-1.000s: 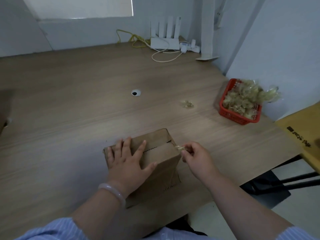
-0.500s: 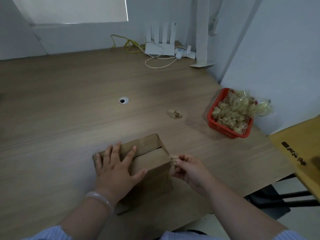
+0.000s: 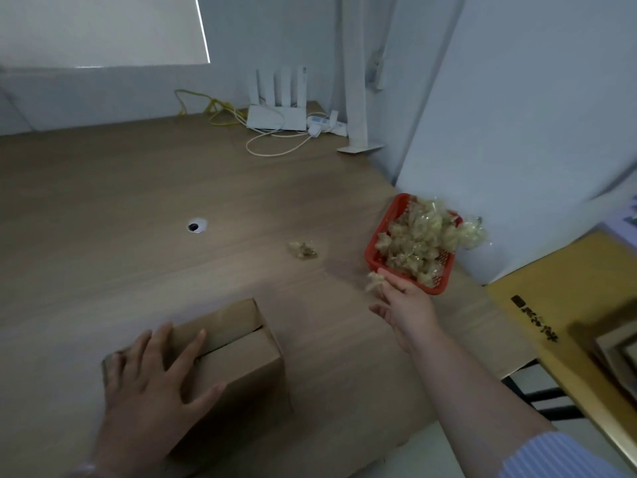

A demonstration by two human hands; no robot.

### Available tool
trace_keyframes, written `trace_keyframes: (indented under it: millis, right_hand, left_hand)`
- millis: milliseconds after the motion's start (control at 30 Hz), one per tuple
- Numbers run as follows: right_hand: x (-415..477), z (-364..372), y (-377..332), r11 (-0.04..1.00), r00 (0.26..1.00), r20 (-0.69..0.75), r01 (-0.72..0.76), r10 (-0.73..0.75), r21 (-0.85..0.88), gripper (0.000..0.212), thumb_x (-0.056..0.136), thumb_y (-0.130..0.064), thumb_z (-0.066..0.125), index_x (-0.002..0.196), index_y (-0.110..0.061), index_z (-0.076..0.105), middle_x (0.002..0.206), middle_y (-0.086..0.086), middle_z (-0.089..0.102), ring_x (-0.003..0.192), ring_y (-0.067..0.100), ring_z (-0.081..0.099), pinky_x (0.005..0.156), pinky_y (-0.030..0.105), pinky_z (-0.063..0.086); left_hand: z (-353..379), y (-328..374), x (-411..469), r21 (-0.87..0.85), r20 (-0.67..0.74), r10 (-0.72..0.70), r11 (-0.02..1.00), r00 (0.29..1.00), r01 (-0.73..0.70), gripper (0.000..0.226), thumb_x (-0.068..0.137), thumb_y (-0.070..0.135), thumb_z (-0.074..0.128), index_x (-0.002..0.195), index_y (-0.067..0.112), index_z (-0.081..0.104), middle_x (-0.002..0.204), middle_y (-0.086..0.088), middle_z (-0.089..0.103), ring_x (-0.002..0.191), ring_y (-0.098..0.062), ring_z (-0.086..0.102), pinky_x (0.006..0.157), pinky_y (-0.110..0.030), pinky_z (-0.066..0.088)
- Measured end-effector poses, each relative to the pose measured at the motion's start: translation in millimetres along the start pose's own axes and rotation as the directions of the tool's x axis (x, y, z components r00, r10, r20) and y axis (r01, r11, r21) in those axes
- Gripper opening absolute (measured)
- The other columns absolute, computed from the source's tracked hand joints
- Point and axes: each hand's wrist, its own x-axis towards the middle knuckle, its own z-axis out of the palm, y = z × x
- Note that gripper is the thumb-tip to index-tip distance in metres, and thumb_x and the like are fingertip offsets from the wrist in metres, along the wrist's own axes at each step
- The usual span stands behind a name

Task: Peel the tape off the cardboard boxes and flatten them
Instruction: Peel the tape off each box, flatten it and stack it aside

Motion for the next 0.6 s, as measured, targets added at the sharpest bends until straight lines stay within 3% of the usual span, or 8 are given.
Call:
trace_keyframes:
  millis: [133,233,300,433,600]
  right_hand:
    - [29.4,-23.1,-21.6,0.996,0.972,-0.226,0.047,-0.063,-0.074,0.026,0.087,-0.012,0.066,0.113,-0.011,0.061,0.089,0.007,0.068,0.070,0.016,0.064,0.067,0.033,0.057]
    - [49.8,-34.6,-31.6,0.993,0.929,-0.362,0.034,-0.073,-0.112,0.015,0.087,-0.021,0.067,0.097,-0.011,0.063,0.077,0.004,0.067,0.058,0.018,0.062,0.060,0.029,0.053]
    - [63.9,-39.8,-33.3,0.999,0.914,-0.405,0.027,-0.038,-0.032,0.010,0.092,-0.018,0.059,0.099,-0.012,0.063,0.075,0.004,0.065,0.058,0.019,0.062,0.058,0.028,0.054]
    - [77.6,-43.7,-33.8,0.998,0.924,-0.380,0.054,-0.046,0.010,0.020,0.096,-0.010,0.051,0.112,-0.014,0.062,0.085,-0.001,0.063,0.079,0.015,0.067,0.079,0.034,0.057]
    - [63.8,-31.5,-22.0,0.959,0.953,-0.252,0.096,-0.166,-0.266,0.017,0.094,-0.018,0.054,0.106,-0.028,0.061,0.094,-0.010,0.061,0.087,0.011,0.065,0.082,0.036,0.057]
  left_hand:
    - [9.8,-2.6,7.2,0.070,0.011,-0.033,0.997,0.999,0.032,0.087,0.064,0.094,0.016,0.136,0.052,0.040,0.148,-0.003,0.036,0.136,-0.030,0.031,0.107,-0.051,0.021]
    - [15.6,-4.0,9.5,0.055,-0.047,-0.034,0.998,0.998,0.036,0.084,0.061,0.090,0.029,0.132,0.049,0.047,0.145,-0.005,0.038,0.132,-0.032,0.034,0.105,-0.054,0.024]
    - [20.1,-5.6,11.0,0.029,-0.091,-0.019,0.999,0.996,0.022,0.083,0.060,0.087,0.035,0.132,0.047,0.048,0.145,-0.006,0.038,0.132,-0.035,0.033,0.105,-0.056,0.024]
    - [23.5,-8.6,13.4,0.037,-0.076,-0.015,0.999,0.997,0.018,0.084,0.060,0.087,0.036,0.132,0.045,0.049,0.147,-0.008,0.035,0.133,-0.037,0.031,0.105,-0.059,0.026]
    - [12.4,-5.2,9.5,0.067,-0.011,-0.001,0.998,1.000,0.002,0.088,0.066,0.091,0.024,0.134,0.042,0.049,0.145,-0.011,0.039,0.131,-0.036,0.034,0.103,-0.056,0.024]
